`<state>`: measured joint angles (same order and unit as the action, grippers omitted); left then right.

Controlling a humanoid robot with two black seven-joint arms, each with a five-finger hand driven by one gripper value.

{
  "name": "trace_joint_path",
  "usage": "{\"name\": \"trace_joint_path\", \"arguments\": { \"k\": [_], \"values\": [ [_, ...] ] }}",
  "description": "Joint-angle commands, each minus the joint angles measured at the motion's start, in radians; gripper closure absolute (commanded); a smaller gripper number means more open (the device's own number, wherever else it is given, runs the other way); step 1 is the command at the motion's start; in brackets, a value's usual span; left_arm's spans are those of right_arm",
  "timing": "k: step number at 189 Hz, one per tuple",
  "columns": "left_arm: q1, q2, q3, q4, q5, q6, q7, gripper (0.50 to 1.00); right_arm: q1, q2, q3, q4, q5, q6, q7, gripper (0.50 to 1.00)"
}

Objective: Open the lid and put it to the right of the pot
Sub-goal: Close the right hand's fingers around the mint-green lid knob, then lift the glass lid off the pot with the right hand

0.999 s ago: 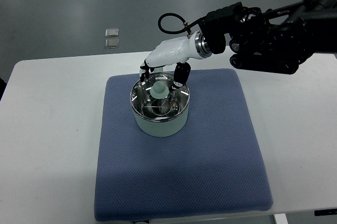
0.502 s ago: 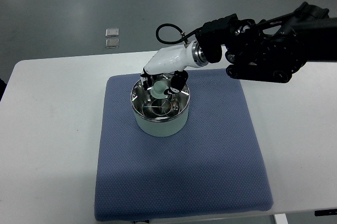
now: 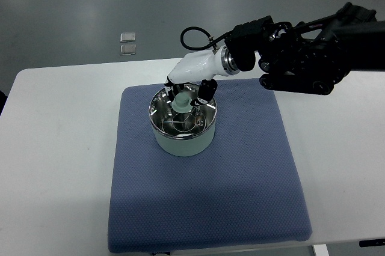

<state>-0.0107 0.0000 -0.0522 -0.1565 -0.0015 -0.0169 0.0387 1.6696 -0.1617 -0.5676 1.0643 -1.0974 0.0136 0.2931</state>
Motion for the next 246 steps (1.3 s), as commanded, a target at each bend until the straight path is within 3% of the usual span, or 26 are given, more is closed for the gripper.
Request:
{"name": "trace_joint_path", "arguments": {
  "k": [1,176,220,225,246],
  "values": [
    [0.000,0.000,0.000,0.000,0.000,0.000,0.000,0.500,0.001,-0.001,0.000,0.000,0.001,0.000,0.003,0.838],
    [0.000,0.000,0.000,0.000,0.000,0.000,0.000,0.500,-0.001,0.024,0.008,0.002,0.004,0.002,-0.002,0.883],
    [0.000,0.000,0.000,0.000,0.000,0.000,0.000,0.500,-0.001,0.025,0.012,0.000,0.004,0.002,-0.002,0.920],
    [0.000,0.000,0.000,0.000,0.000,0.000,0.000,0.500,-0.001,0.025,0.012,0.000,0.005,0.002,-0.002,0.948],
    [0.000,0.000,0.000,0.000,0.000,-0.002,0.000,0.500,-0.001,0.025,0.012,0.000,0.005,0.002,-0.002,0.969]
  ]
}}
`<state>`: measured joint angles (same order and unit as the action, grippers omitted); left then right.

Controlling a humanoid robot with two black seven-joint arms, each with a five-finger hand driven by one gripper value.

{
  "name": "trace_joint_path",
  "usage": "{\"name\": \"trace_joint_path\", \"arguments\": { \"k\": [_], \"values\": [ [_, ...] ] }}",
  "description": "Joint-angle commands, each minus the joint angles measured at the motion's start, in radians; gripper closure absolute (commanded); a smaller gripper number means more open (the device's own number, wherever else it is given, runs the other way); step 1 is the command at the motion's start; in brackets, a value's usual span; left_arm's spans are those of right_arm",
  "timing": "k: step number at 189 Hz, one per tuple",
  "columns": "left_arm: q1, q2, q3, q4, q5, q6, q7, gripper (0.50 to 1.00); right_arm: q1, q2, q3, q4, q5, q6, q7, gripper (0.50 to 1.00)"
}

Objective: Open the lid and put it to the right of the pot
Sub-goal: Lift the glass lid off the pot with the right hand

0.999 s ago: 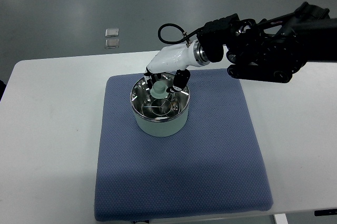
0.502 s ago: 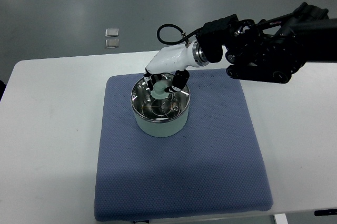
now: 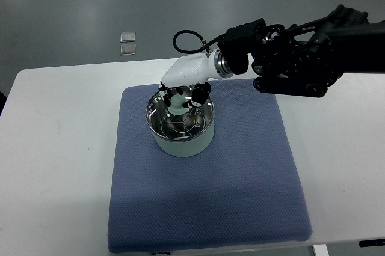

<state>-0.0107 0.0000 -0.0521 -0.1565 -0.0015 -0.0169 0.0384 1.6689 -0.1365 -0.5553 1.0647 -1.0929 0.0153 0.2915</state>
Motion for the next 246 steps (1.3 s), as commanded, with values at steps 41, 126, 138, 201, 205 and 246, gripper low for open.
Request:
{"name": "trace_joint_path", "arguments": {
  "k": [41,126,138,201,205,246],
  "values": [
    [0.000,0.000,0.000,0.000,0.000,0.000,0.000,0.500,0.002,-0.005,-0.002,-0.002,-0.001,0.000,0.000,1.000],
    [0.000,0.000,0.000,0.000,0.000,0.000,0.000,0.500,0.025,-0.048,-0.003,0.017,0.001,0.015,0.018,1.000],
    [0.000,0.000,0.000,0.000,0.000,0.000,0.000,0.500,0.041,-0.052,-0.003,0.018,0.002,0.015,0.028,1.000],
    [0.000,0.000,0.000,0.000,0.000,0.000,0.000,0.500,0.087,-0.181,0.002,0.043,0.004,0.015,0.035,1.000],
    [0.000,0.000,0.000,0.000,0.000,0.000,0.000,0.500,0.087,-0.193,0.000,0.043,0.004,0.015,0.035,1.000],
    [0.000,0.000,0.000,0.000,0.000,0.000,0.000,0.500,0.057,-0.328,0.002,0.055,-0.008,0.023,0.034,1.000]
  ]
}}
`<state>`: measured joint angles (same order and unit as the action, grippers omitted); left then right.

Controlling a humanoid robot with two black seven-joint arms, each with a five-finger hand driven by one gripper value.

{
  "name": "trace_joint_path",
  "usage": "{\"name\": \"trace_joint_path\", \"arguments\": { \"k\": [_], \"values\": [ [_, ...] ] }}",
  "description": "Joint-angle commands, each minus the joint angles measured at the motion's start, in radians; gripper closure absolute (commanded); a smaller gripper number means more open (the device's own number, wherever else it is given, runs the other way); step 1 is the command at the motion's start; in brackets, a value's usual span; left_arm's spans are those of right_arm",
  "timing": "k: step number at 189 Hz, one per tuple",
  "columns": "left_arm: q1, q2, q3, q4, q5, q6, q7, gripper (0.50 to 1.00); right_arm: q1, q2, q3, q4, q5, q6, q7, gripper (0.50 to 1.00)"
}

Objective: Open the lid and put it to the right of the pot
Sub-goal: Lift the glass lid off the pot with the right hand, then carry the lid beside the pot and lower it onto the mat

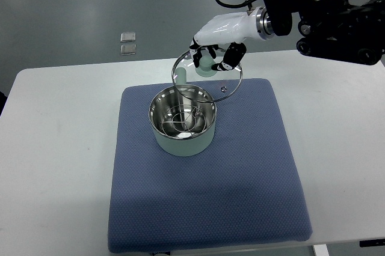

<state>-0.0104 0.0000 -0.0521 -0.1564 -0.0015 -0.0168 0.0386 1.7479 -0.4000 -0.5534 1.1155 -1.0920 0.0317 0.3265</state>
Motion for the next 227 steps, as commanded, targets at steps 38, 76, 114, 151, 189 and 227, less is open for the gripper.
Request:
{"name": "trace_joint_path", "arguments": {
  "k": [38,76,114,151,189,227],
  "values": [
    [0.000,0.000,0.000,0.000,0.000,0.000,0.000,0.500,-0.091,-0.161,0.004,0.004,-0.077,0.019,0.002,1.000],
    [0.000,0.000,0.000,0.000,0.000,0.000,0.000,0.500,-0.188,-0.197,0.035,0.004,-0.091,0.008,0.009,1.000],
    [0.000,0.000,0.000,0.000,0.000,0.000,0.000,0.500,-0.268,-0.192,0.073,0.009,-0.121,-0.024,0.008,1.000],
    [0.000,0.000,0.000,0.000,0.000,0.000,0.000,0.500,-0.337,-0.166,0.107,0.017,-0.137,-0.045,0.002,1.000],
    [0.000,0.000,0.000,0.000,0.000,0.000,0.000,0.500,-0.384,-0.142,0.135,0.017,-0.137,-0.062,-0.003,1.000],
    [0.000,0.000,0.000,0.000,0.000,0.000,0.000,0.500,-0.452,-0.132,0.165,0.013,-0.152,-0.079,-0.007,1.000]
  ]
}}
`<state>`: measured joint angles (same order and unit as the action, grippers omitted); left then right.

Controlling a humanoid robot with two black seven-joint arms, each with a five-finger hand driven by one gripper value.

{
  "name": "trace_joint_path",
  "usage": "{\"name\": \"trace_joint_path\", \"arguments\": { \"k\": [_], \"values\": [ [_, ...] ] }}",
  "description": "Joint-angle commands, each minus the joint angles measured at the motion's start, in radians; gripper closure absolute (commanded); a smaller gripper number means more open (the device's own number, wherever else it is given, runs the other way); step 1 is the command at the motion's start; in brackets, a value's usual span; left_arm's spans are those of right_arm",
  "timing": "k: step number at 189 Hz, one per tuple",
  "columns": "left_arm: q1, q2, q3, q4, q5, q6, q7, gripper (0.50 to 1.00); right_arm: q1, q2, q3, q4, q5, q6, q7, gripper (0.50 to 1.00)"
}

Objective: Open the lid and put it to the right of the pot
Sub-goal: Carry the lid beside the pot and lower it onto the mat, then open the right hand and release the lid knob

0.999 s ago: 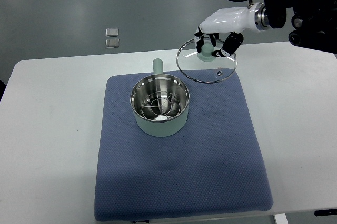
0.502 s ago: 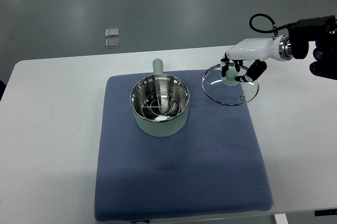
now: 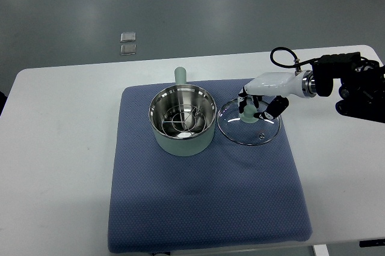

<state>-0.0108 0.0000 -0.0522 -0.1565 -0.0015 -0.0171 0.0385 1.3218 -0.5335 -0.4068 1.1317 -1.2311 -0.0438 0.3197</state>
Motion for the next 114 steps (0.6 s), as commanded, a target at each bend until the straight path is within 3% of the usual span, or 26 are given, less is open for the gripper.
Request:
{"name": "trace_joint_path", "arguments": {
  "k": [1,58,67,77,78,84,96,97,114],
  "values": [
    [0.000,0.000,0.000,0.000,0.000,0.000,0.000,0.500,-0.026,0.001,0.019,-0.003,-0.013,-0.004,-0.001,1.000],
    [0.000,0.000,0.000,0.000,0.000,0.000,0.000,0.500,-0.076,-0.014,0.075,-0.007,-0.090,-0.001,0.004,1.000],
    [0.000,0.000,0.000,0.000,0.000,0.000,0.000,0.500,-0.076,-0.017,0.075,-0.009,-0.090,-0.001,0.007,0.875],
    [0.000,0.000,0.000,0.000,0.000,0.000,0.000,0.500,-0.076,-0.017,0.075,-0.009,-0.090,-0.001,0.007,0.875],
    [0.000,0.000,0.000,0.000,0.000,0.000,0.000,0.500,-0.076,-0.023,0.077,-0.007,-0.090,-0.001,0.010,0.760],
    [0.000,0.000,0.000,0.000,0.000,0.000,0.000,0.500,-0.075,-0.028,0.082,-0.007,-0.090,-0.001,0.012,0.699],
    [0.000,0.000,0.000,0.000,0.000,0.000,0.001,0.500,-0.076,-0.029,0.085,-0.007,-0.090,-0.001,0.012,0.687],
    [0.000,0.000,0.000,0.000,0.000,0.000,0.000,0.500,-0.076,-0.034,0.098,-0.007,-0.090,0.001,0.013,0.657],
    [0.000,0.000,0.000,0.000,0.000,0.000,0.000,0.500,-0.076,-0.051,0.112,-0.004,-0.088,0.004,0.015,0.624]
  ]
}}
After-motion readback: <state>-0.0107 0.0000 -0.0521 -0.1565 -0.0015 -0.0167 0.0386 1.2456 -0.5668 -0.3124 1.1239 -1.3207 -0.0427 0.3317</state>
